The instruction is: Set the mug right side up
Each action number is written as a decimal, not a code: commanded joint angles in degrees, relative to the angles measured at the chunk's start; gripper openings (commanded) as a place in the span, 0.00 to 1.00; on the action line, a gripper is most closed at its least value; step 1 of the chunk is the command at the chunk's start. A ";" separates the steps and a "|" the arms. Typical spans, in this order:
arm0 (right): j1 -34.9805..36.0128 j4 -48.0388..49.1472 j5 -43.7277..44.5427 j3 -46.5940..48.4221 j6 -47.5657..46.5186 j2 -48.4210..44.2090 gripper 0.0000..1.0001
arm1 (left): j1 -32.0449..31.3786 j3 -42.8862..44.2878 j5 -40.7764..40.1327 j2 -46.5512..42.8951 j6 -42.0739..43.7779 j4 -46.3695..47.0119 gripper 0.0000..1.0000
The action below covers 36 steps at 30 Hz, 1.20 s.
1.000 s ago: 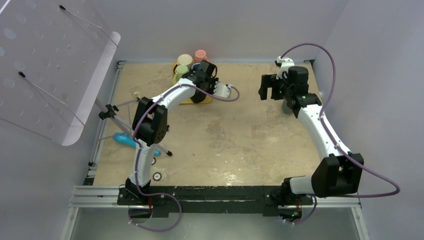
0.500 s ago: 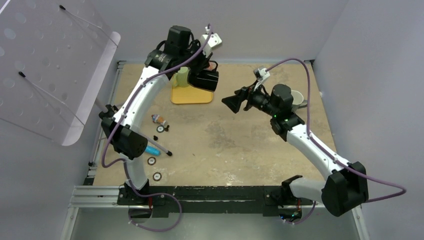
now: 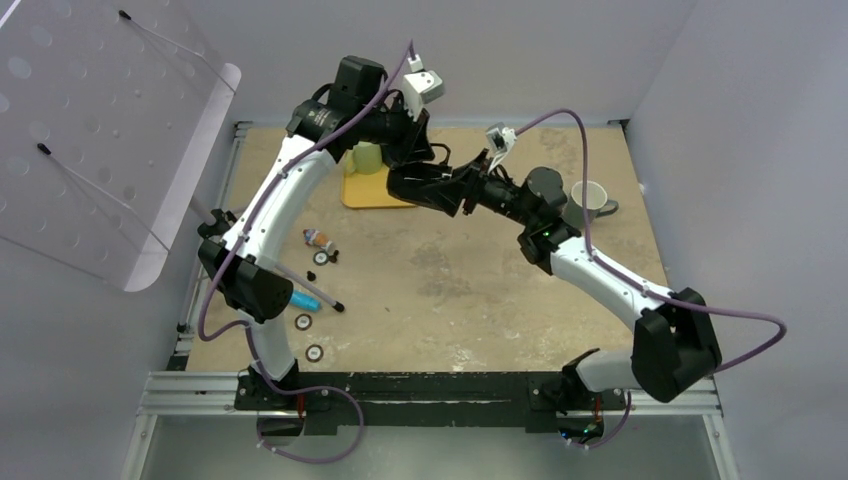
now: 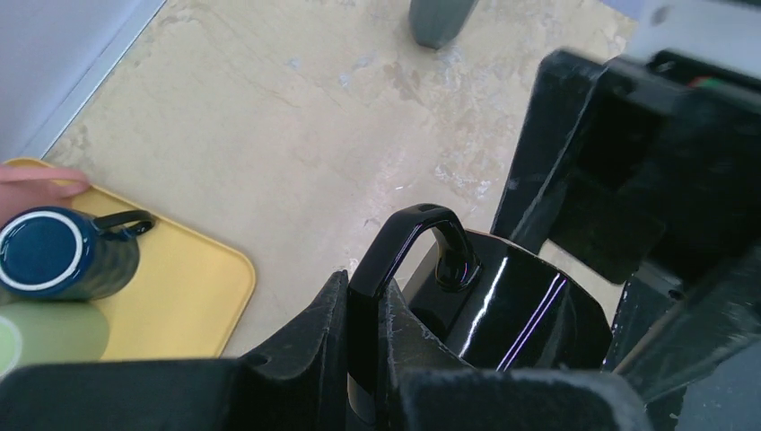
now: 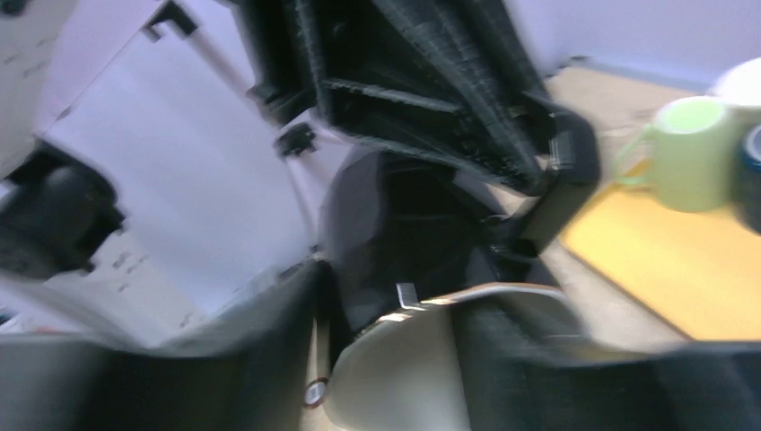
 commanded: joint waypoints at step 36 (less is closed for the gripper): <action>-5.73 -76.86 35.38 35.50 -39.25 27.30 0.51 | 15.51 6.24 -27.15 20.51 13.38 3.75 1.00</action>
